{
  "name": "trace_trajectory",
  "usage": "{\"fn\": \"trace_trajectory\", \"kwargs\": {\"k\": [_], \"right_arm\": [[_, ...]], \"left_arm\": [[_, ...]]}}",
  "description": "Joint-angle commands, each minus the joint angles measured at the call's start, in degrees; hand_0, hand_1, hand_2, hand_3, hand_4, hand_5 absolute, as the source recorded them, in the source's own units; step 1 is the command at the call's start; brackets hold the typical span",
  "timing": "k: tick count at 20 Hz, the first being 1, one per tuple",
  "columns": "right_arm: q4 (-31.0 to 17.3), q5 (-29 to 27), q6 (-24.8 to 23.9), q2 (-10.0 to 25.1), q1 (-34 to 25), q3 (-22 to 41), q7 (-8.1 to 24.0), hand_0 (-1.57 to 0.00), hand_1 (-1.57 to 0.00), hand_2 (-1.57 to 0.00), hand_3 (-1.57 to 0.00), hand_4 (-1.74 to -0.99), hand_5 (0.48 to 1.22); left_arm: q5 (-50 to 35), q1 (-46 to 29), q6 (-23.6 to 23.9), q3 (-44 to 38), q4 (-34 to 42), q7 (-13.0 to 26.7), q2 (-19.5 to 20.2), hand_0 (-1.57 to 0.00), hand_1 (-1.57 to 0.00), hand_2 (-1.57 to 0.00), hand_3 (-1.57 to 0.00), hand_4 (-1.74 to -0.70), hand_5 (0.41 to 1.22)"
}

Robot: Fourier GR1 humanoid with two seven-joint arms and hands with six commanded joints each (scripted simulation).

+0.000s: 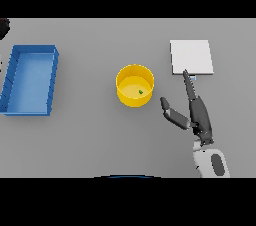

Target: Pick up the red beaker and tilt it to pour out 1 green nut into yellow bowl. Pick up the yellow bowl and place it on the metallic measuring scale.

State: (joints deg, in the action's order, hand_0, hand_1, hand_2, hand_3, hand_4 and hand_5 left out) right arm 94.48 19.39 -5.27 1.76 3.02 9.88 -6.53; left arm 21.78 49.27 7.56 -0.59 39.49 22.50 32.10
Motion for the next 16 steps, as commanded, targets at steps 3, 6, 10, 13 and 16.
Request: {"fn": "trace_trajectory", "kwargs": {"k": [3, 6, 10, 13, 16], "right_arm": [[0.26, 0.0, 0.19, 0.2, 0.71, 0.23, -1.62, 0.0, 0.0, 0.0, 0.0, -1.02, 0.646], [-0.29, -1.07, 0.66, 0.35, 0.86, -0.42, -1.69, 0.0, 0.0, 0.0, 0.0, -1.005, 0.647], [-0.16, -1.69, 0.73, 0.23, 1.31, -0.49, -4.14, 0.0, 0.0, 0.0, 0.0, -1.012, 0.65], [0.64, -0.98, 0.6, 0.39, 1.45, -0.24, -2.53, 0.0, 0.0, 0.0, 0.0, -1.013, 0.644], [0.51, -0.81, 0.22, 0.13, 0.89, -0.31, -1.8, 0.0, 0.0, 0.0, 0.0, -1.021, 0.636]], "left_arm": [[-2.04, -7.9, 2.17, -0.12, 9.91, 1.95, -1.26, -1.57, -1.57, -1.57, -1.45, -1.74, 1.221], [-3.41, -12.75, 3.78, -0.41, 15.79, 3.18, -2.78, -1.57, -1.57, -1.57, -1.5, -1.74, 1.221], [-4.63, -16.88, 4.85, -0.74, 20.49, 6.73, -4.39, -1.57, -1.57, -1.57, -1.54, -1.74, 1.151], [-4.4, -20.15, 4.63, -0.08, 24.71, 7.91, -4.25, -1.57, -1.57, -1.57, -1.56, -1.74, 1.046], [-2.77, -22.12, 3.89, 1.39, 25.68, 8.27, -3.98, -1.57, -1.57, -1.57, -1.56, -1.54, 0.892]]}}
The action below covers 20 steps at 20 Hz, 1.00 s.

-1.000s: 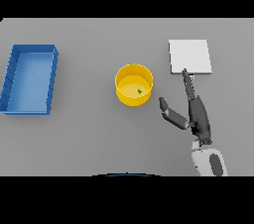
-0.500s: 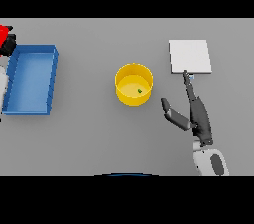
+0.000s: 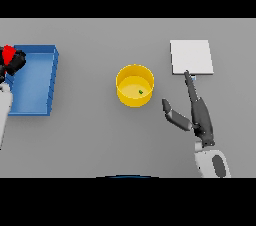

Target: Pick up the red beaker and tilt it to pour out 1 green nut into yellow bowl. Pick up the yellow bowl and place it on the metallic measuring scale.

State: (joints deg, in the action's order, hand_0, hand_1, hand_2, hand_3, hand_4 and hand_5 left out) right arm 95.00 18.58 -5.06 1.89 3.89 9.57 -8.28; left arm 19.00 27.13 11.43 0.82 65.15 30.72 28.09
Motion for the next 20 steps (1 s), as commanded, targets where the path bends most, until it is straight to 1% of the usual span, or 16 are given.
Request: {"fn": "trace_trajectory", "kwargs": {"k": [1, 2, 3, 4, 5, 6, 7, 8, 10, 12, 13, 15, 16, 17, 18, 20], "right_arm": [[-0.23, 0.05, 0.09, 0.0, -0.04, 0.1, -0.26, 0.0, 0.0, 0.0, 0.0, -1.017, 0.635], [-0.63, 0.02, 0.14, -0.01, 0.34, 0.11, -0.54, 0.0, 0.0, 0.0, 0.0, -1.012, 0.634], [-0.34, -0.3, 0.26, 0.01, 1.18, 0.12, -1.73, 0.0, 0.0, 0.0, 0.0, -1.009, 0.634], [0.22, 0.12, -0.09, -0.21, 1.1, 0.38, -1.84, 0.0, 0.0, 0.0, 0.0, -1.007, 0.635], [0.06, -0.39, 0.09, -0.15, 0.92, 0.05, -1.59, 0.0, 0.0, 0.0, 0.0, -1.004, 0.636], [0.96, -0.44, 0.39, 0.21, 1.71, 0.16, -1.92, 0.0, 0.0, 0.0, 0.0, -1.004, 0.635], [1.5, -0.56, 0.48, 0.13, 1.74, 0.21, -1.4, 0.0, 0.0, 0.0, 0.0, -1.005, 0.634], [1.05, -0.26, 0.22, -0.15, 1.59, 0.33, -1.06, 0.0, 0.0, 0.0, 0.0, -1.008, 0.635], [0.64, -0.04, 0.15, -0.13, 1.22, 0.36, -1.11, 0.0, 0.0, 0.0, 0.0, -1.011, 0.639], [0.72, -0.07, 0.2, 0.08, 1.13, 0.27, -1.27, 0.0, 0.0, 0.0, 0.0, -1.012, 0.639], [0.68, -0.25, 0.46, 0.39, 0.93, 0.08, -0.78, 0.0, 0.0, 0.0, 0.0, -1.015, 0.642], [0.78, 0.53, 0.37, 0.75, 0.73, 0.25, 0.41, 0.0, 0.0, 0.0, 0.0, -1.021, 0.64], [0.63, 1.9, 0.62, 1.57, 0.05, 0.68, 1.83, 0.0, 0.0, 0.0, 0.0, -1.02, 0.64], [0.31, 1.8, 2.47, 2.36, -1.11, 1.39, 1.6, 0.0, 0.0, 0.0, 0.0, -1.014, 0.666], [-0.32, 2.25, 4.2, 3.93, -3.17, 1.64, 2.73, 0.0, 0.0, 0.0, 0.0, -1.005, 0.669], [-1.22, 6.34, 8.02, 9.23, -7.33, 3.64, 3.81, 0.0, 0.0, 0.0, 0.0, -1.044, 0.679]], "left_arm": [[0.08, -0.73, -0.43, 0.11, 1.09, 0.32, 0.47, -1.57, -1.57, -1.56, -1.54, -1.4, 0.848], [-0.11, -1.16, -0.81, 0.08, 1.38, 0.62, 0.55, -1.57, -1.54, -1.5, -1.47, -1.28, 0.81], [-0.51, -1.67, -1.78, 0.23, 2.58, 0.24, 0.94, -1.5, -1.38, -1.35, -1.31, -1.16, 0.78], [-0.69, -2.17, -2.23, 0.32, 2.88, -0.51, 1.11, -1.39, -1.22, -1.21, -1.14, -1.07, 0.749], [-0.81, -3.21, -2.64, 0.54, 4.37, -0.06, 1.29, -1.21, -1.0, -1.02, -0.95, -1.0, 0.72], [-0.8, -3.55, -2.79, 0.77, 4.88, 0.8, 1.09, -0.97, -0.8, -0.82, -0.77, -0.96, 0.696], [-0.58, -3.29, -4.05, 1.65, 4.98, 1.43, 1.13, -0.77, -0.64, -0.65, -0.61, -0.92, 0.677], [-0.37, -3.2, -4.86, 1.91, 4.15, 1.13, 1.57, -0.62, -0.51, -0.52, -0.49, -0.89, 0.666], [0.63, -2.53, -6.18, 3.16, 2.3, 0.59, 1.83, -0.39, -0.33, -0.33, -0.31, -0.84, 0.657], [1.07, -1.88, -6.17, 3.43, 0.55, -0.95, 1.78, -0.25, -0.21, -0.21, -0.2, -0.81, 0.657], [0.96, -1.89, -5.93, 3.34, 0.24, -1.6, 1.59, -0.2, -0.17, -0.17, -0.16, -0.8, 0.652], [0.55, -2.21, -5.74, 3.0, 0.85, -3.35, 1.76, -0.13, -0.11, -0.11, -0.1, -0.79, 0.649], [0.5, -2.49, -5.46, 2.81, 0.86, -4.21, 1.9, -0.1, -0.08, -0.09, -0.08, -0.78, 0.651], [0.92, -1.98, -5.02, 3.2, 0.89, -4.0, 1.43, -0.08, -0.07, -0.07, -0.07, -0.77, 0.655], [0.97, -1.94, -5.16, 3.2, 1.23, -4.33, 1.8, -0.07, -0.05, -0.06, -0.05, -0.76, 0.657], [0.72, -1.97, -4.7, 2.94, 0.98, -4.48, 1.51, -0.04, -0.03, -0.03, -0.03, -0.75, 0.661]]}}
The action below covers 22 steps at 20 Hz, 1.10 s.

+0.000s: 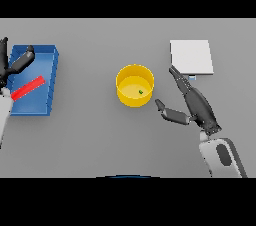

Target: Pick up the red beaker and tilt it to pour out 1 green nut into yellow bowl. Pick up the yellow bowl and place it on the metallic measuring scale.

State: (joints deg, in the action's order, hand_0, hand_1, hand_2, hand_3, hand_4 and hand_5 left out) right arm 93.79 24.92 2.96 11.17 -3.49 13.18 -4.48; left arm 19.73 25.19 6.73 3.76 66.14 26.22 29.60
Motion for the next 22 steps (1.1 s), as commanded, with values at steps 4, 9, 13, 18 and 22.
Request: {"fn": "trace_trajectory", "kwargs": {"k": [4, 9, 13, 18, 22], "right_arm": [[-3.33, 7.45, 5.7, 6.2, -8.56, 4.66, 1.81, 0.0, 0.0, 0.0, 0.0, -1.151, 0.672], [-8.79, 14.43, 12.3, 10.89, -18.53, 11.43, -1.78, 0.0, 0.0, 0.0, 0.0, -1.217, 0.676], [-13.18, 20.32, 16.29, 13.51, -25.25, 17.21, -4.75, 0.0, 0.0, 0.0, 0.0, -1.223, 0.703], [-19.62, 24.13, 18.73, 11.62, -30.27, 22.5, -6.53, 0.0, 0.0, 0.0, 0.0, -1.218, 0.72], [-23.21, 24.36, 21.32, 9.7, -33.38, 24.29, -7.16, 0.0, 0.0, 0.0, 0.0, -1.238, 0.727]], "left_arm": [[0.03, 0.4, -0.09, 0.39, -0.02, -1.26, -0.21, -0.02, -0.01, -0.01, -0.01, -0.74, 0.673], [0.11, 0.02, -0.3, 0.47, 0.54, -0.16, 0.14, 0.0, 0.0, 0.0, 0.0, -0.74, 0.693], [0.05, -0.48, -0.72, 0.52, 0.92, -0.36, 0.58, 0.0, 0.0, 0.0, 0.0, -0.74, 0.702], [-0.08, -0.37, -0.63, 0.4, 1.04, 0.52, 0.47, 0.0, 0.0, 0.0, 0.0, -0.75, 0.704], [-0.04, -1.29, -0.54, 0.13, 0.95, -1.04, 1.24, 0.0, 0.0, 0.0, 0.0, -0.74, 0.698]]}}
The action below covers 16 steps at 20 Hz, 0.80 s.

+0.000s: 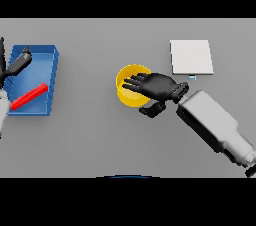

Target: Pick up the red beaker and tilt it to pour out 1 green nut into yellow bowl. Pick up the yellow bowl and place it on the metallic measuring scale.

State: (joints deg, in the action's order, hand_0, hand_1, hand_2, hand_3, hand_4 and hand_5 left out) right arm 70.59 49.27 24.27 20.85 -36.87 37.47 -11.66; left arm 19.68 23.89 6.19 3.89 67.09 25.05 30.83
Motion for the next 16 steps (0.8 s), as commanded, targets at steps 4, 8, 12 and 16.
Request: {"fn": "trace_trajectory", "kwargs": {"k": [4, 8, 12, 16], "right_arm": [[-4.14, 1.26, 0.91, -1.95, -3.34, 1.7, 0.25, 0.0, 0.0, 0.0, 0.0, -1.257, 0.733], [-8.18, 2.18, 1.58, -2.84, -5.16, 2.89, -0.01, 0.0, 0.0, 0.0, 0.0, -1.263, 0.739], [-11.47, 2.13, 3.19, -4.4, -6.87, 3.13, 1.21, 0.0, 0.0, 0.0, -0.03, -1.282, 0.749], [-10.59, 0.54, 6.55, -4.94, -5.75, 2.14, 3.88, -0.03, -0.04, -0.07, -0.14, -1.302, 0.805]], "left_arm": [[0.18, 0.55, -0.07, 0.2, 0.06, 0.11, -0.03, 0.0, 0.0, 0.0, 0.0, -0.74, 0.698], [-0.71, -0.41, -0.9, -0.47, 0.7, 0.26, 0.75, 0.0, 0.0, 0.0, 0.0, -0.74, 0.699], [-0.61, 0.32, -0.55, -0.62, -0.69, 0.14, 0.51, 0.0, 0.0, 0.0, 0.0, -0.74, 0.697], [-0.28, 0.44, -0.29, -0.44, -0.43, 0.43, 0.45, 0.0, 0.0, 0.0, 0.0, -0.75, 0.701]]}}
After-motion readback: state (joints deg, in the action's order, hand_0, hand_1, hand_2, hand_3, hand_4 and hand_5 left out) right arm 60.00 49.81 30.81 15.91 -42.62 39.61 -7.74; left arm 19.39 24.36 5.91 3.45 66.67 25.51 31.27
